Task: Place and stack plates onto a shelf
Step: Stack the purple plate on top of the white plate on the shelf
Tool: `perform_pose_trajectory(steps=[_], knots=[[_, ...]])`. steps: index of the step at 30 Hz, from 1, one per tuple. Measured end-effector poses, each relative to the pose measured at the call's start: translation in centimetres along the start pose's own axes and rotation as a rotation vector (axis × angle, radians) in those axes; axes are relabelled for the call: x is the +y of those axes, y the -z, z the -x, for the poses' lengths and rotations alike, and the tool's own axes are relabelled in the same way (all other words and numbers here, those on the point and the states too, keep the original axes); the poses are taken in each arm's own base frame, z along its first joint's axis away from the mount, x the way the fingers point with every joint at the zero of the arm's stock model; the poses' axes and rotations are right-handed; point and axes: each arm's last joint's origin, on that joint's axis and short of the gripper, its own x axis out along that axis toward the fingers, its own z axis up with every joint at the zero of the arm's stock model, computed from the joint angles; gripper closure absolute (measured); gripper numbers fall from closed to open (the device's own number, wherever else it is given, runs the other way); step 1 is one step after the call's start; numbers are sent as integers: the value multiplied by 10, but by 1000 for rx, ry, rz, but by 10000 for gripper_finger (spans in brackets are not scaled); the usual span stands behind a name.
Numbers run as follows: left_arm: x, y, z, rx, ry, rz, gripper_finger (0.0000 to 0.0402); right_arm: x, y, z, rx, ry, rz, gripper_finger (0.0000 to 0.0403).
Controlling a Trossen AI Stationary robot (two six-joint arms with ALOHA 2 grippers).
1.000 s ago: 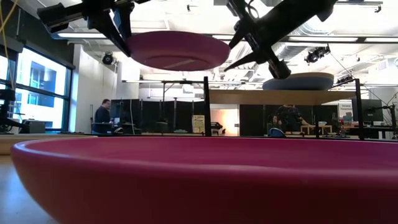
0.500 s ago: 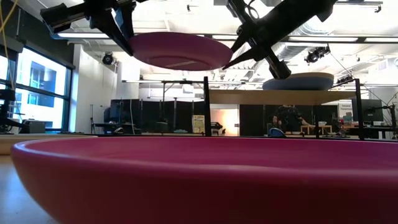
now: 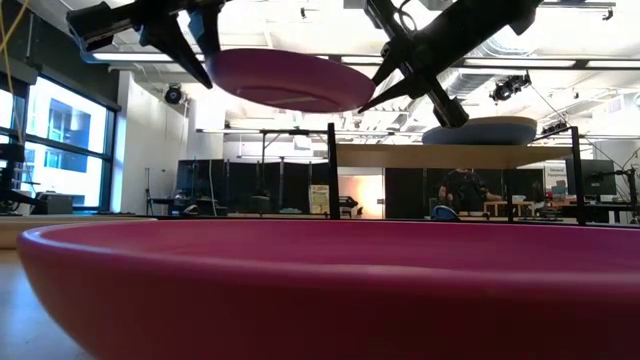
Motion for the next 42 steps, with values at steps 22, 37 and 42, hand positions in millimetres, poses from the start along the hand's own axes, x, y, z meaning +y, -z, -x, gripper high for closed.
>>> perform_pose_trajectory(steps=[22,37,42], knots=[[2,12,18,-4,-62,260,263,2,-3,5,-41,-9,4,402],[0,31,45,-73,-75,432,263,7,-11,30,-116,-8,17,403],[2,44,59,-113,-100,528,263,7,-12,35,-114,1,19,403]])
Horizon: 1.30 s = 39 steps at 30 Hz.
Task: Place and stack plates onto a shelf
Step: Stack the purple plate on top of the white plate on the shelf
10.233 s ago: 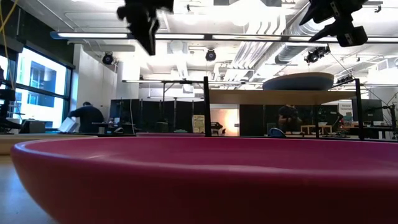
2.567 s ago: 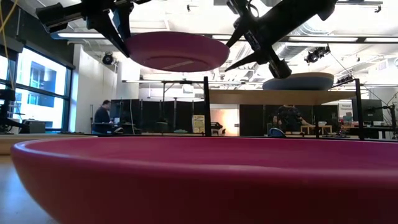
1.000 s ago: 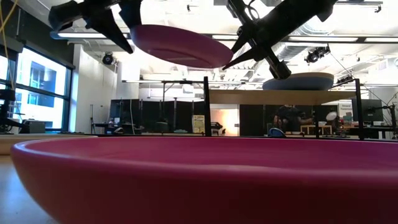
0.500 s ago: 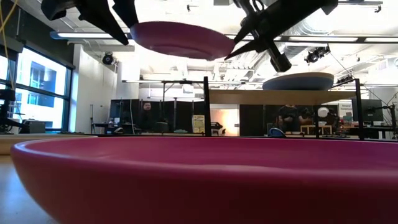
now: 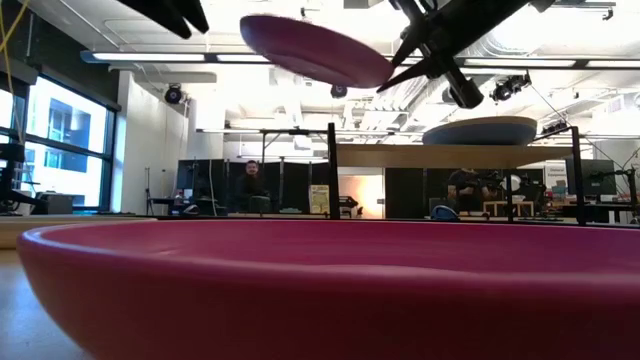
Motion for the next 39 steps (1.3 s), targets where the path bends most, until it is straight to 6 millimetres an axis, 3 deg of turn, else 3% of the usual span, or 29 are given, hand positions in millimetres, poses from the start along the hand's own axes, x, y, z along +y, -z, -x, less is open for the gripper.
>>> perform_pose_trajectory(steps=[8,19,32,39], knots=[[10,11,12,-8,-70,104,263,-1,-10,24,-25,19,5,403],[20,18,19,-23,-130,211,263,-11,-38,79,-103,44,2,403],[33,25,10,31,-168,275,263,-40,-75,135,-255,121,-24,403],[43,30,3,73,-194,327,263,-66,-86,160,-335,260,-95,403]])
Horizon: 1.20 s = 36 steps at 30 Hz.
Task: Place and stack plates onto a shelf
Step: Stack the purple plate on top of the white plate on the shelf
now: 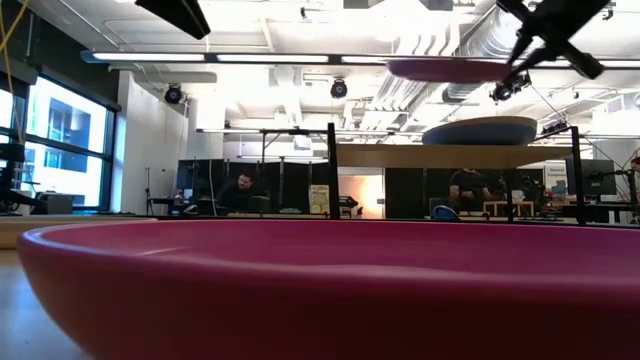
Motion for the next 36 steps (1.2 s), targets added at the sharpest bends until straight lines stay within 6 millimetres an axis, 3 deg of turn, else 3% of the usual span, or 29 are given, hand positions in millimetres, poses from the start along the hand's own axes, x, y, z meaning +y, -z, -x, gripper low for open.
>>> perform_pose_trajectory(steps=[12,20,36], knots=[[16,4,-14,63,-45,71,263,-24,-19,9,-85,118,-113,403],[23,6,-19,86,-65,106,263,-29,-29,8,-150,158,-183,403],[26,7,-23,98,-55,179,263,-26,-37,-19,-116,283,-194,403]])
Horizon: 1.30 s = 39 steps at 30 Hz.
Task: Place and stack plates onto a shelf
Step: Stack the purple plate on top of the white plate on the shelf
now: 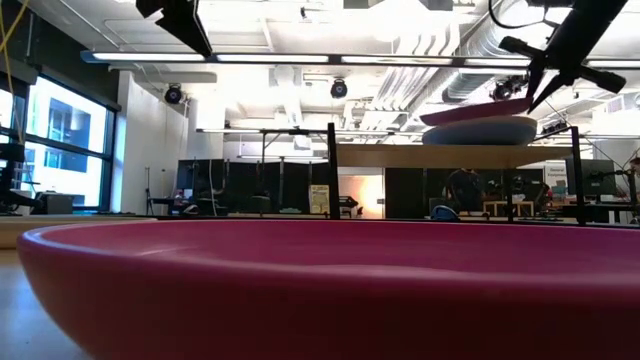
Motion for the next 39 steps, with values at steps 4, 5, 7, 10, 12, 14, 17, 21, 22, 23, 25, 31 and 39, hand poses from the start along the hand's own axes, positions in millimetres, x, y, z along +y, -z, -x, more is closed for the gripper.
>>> perform_pose_trajectory(steps=[4,5,7,10,12,14,17,21,22,23,25,31,39], knots=[[0,0,0,0,0,0,263,1,-1,-5,2,22,1,403],[0,0,0,0,0,0,263,2,-1,-6,2,29,5,403],[0,0,0,0,0,1,263,3,-2,-9,2,40,15,403],[0,0,0,0,0,3,263,4,-2,-12,5,58,20,403],[0,0,0,0,0,3,263,5,-2,-14,1,69,27,403],[0,0,0,0,0,3,263,5,-2,-15,0,75,43,402],[0,0,0,0,0,3,263,5,-2,-16,-1,80,53,394],[0,0,0,0,0,3,263,5,-2,-16,-5,82,53,371],[0,0,0,0,0,3,263,5,-2,-16,-11,84,53,363],[0,0,0,0,0,3,263,5,-2,-16,-17,86,53,355],[0,0,0,0,0,3,263,5,-2,-16,-22,88,53,340],[0,0,0,0,0,3,263,6,-2,-16,-15,77,64,308],[0,0,0,0,0,3,263,7,0,-15,55,40,78,285]])
